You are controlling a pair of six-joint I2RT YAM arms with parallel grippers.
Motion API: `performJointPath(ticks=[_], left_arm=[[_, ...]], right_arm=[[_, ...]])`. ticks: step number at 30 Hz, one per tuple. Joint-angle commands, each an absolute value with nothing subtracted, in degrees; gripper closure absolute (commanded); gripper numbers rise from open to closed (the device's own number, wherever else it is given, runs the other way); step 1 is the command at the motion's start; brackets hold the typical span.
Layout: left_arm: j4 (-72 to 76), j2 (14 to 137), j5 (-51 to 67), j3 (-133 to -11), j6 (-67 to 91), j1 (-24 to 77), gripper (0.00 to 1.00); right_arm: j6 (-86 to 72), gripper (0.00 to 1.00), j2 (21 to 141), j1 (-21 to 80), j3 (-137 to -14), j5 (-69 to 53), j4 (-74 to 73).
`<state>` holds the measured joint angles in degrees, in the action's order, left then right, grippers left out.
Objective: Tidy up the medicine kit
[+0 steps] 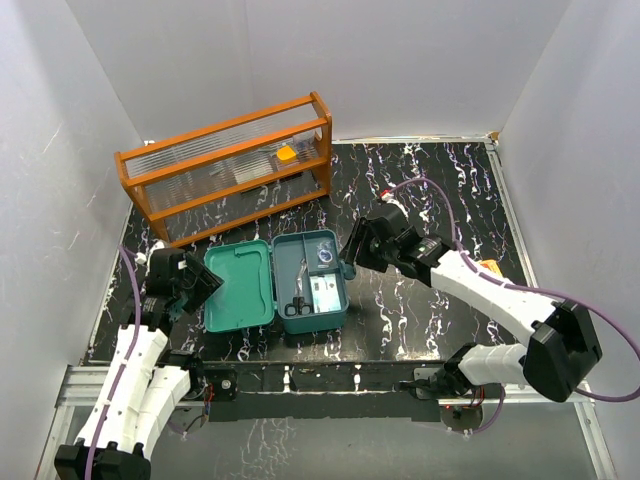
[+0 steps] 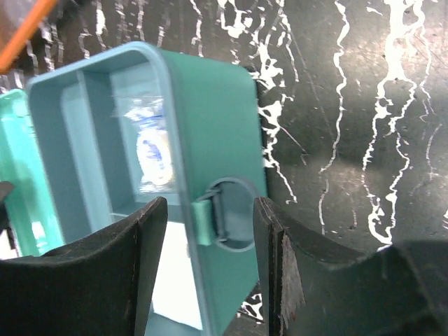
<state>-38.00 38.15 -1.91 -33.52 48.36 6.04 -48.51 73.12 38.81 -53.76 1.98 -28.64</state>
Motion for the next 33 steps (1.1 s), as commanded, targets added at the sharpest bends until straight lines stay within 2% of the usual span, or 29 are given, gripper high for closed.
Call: performJointPath(ticks=[1, 9, 19, 33], left_arm=[[-38.41, 37.27, 3.46, -36.91, 48.09, 6.06, 0.47], [-38.35, 37.27, 4.29, -38.50, 48.43, 6.06, 0.52], [-40.19, 36.40, 6.33, -41.84, 47.13, 6.06, 0.52], [-36.54, 39.79, 16.72, -49.74, 41.55, 6.06, 0.51]], right_arm=[[-50.74, 0.49, 69.00, 39.27, -54.28, 4.80, -23.71], [-49.04, 0.40, 70.68, 39.26, -53.36, -1.78, -20.07], [-47.25, 0.39, 73.63, 39.28, -53.11, -2.95, -20.18], [-45.96, 0.39, 72.80, 39.25, -54.04, -2.51, -20.11]])
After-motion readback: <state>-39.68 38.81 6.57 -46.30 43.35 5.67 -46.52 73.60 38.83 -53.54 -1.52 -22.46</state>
